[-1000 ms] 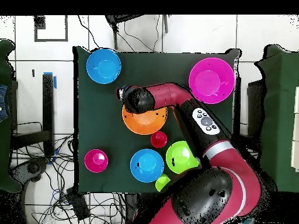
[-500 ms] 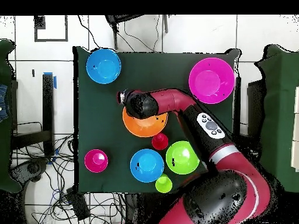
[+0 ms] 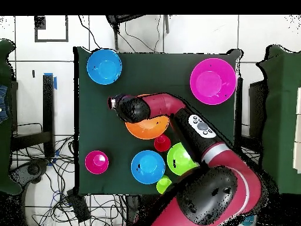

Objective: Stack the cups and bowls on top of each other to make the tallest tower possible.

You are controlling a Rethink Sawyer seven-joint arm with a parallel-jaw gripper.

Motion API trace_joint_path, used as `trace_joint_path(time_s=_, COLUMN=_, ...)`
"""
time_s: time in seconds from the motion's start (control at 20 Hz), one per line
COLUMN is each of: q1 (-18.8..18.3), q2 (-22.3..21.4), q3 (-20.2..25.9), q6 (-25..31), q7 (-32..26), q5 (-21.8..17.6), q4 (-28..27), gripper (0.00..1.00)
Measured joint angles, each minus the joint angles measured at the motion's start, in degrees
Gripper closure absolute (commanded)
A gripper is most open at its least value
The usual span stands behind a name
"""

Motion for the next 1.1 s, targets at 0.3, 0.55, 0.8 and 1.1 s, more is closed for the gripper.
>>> trace_joint_path(time_s=0.3, q1=2.60, q2=1.16, q3=-0.02, q6=-0.01, q7=0.00, q5=0.48, q4=0.23, gripper=0.00)
trace_joint_path(time_s=0.55, q1=3.00, q2=0.84, q3=-0.05, q6=-0.01, q7=0.00, q5=0.43, q4=1.65, gripper=0.00)
trace_joint_path(time_s=0.8, q1=3.04, q2=-1.35, q3=-0.07, q6=0.00, q7=0.00, q5=0.33, q4=3.64, gripper=0.00)
trace_joint_path(time_s=1.1, q1=3.52, q2=-4.91, q3=-0.07, q6=0.00, q7=0.00, q5=-0.33, q4=4.96, gripper=0.00)
